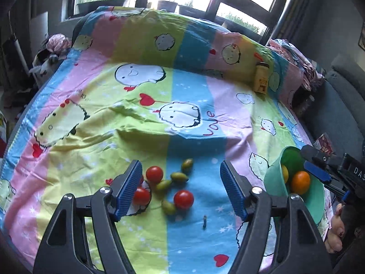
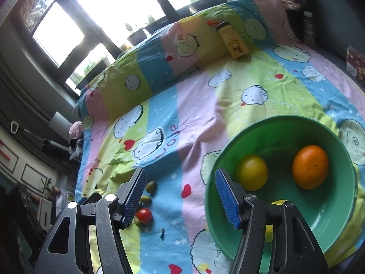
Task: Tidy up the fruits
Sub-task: 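Withdraw the right tool from the bowl toward the cherry tomatoes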
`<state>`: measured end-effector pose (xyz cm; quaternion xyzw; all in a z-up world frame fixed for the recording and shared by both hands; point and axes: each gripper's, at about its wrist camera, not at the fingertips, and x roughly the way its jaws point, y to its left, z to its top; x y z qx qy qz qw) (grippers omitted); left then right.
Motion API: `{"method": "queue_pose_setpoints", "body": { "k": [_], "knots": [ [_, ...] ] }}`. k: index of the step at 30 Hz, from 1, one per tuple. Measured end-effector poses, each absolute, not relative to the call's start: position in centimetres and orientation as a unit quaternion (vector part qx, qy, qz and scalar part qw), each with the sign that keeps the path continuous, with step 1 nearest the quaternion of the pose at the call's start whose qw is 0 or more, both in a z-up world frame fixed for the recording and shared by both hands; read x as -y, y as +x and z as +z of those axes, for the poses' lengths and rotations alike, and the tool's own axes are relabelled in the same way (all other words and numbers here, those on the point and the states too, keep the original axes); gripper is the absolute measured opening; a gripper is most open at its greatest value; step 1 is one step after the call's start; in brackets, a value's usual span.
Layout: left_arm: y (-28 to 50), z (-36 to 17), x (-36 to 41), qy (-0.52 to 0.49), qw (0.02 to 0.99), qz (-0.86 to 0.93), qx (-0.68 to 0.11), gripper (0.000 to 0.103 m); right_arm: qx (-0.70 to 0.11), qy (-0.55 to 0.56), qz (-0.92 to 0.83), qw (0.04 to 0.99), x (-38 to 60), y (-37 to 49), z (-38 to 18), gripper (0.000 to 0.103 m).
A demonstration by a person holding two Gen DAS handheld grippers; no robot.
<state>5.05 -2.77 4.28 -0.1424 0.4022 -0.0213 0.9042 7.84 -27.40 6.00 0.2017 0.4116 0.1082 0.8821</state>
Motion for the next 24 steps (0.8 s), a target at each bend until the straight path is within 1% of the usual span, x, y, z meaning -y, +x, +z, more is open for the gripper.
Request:
{"method": "queue_pose_setpoints", "body": {
  "k": [2, 7, 13, 17, 20, 24],
  "knots": [
    [4.6, 3.4, 1.3, -0.159, 0.897, -0.006, -0.412, 0.070, -0.421, 0.189, 0.122, 0.879, 25.9, 8.3, 5.7, 0.063],
    [4.3, 2.1, -0.5, -0.154, 0.888, 0.058, -0.430, 0.069, -0.448, 0.159, 0.167, 0.864, 21.8, 9.5, 4.5, 0.063],
    [4.7, 0.0, -1.4, -0.163, 0.870, 0.060, -0.461, 0.066, -0.492, 0.128, 0.208, 0.836, 17.1, 10.9, 2.2, 0.063],
    [5.4, -1.4, -1.7, -0.165, 0.857, 0.066, -0.484, 0.062, -0.527, 0.121, 0.224, 0.811, 15.3, 11.5, 0.4, 0.063],
    [5.9, -2.2, -1.7, -0.165, 0.850, 0.078, -0.494, 0.057, -0.542, 0.117, 0.221, 0.802, 15.0, 11.8, -0.7, 0.063],
    [6.0, -2.5, -1.6, -0.156, 0.847, 0.087, -0.501, 0.052, -0.560, 0.127, 0.216, 0.790, 15.7, 12.1, -1.8, 0.047]
  ]
}}
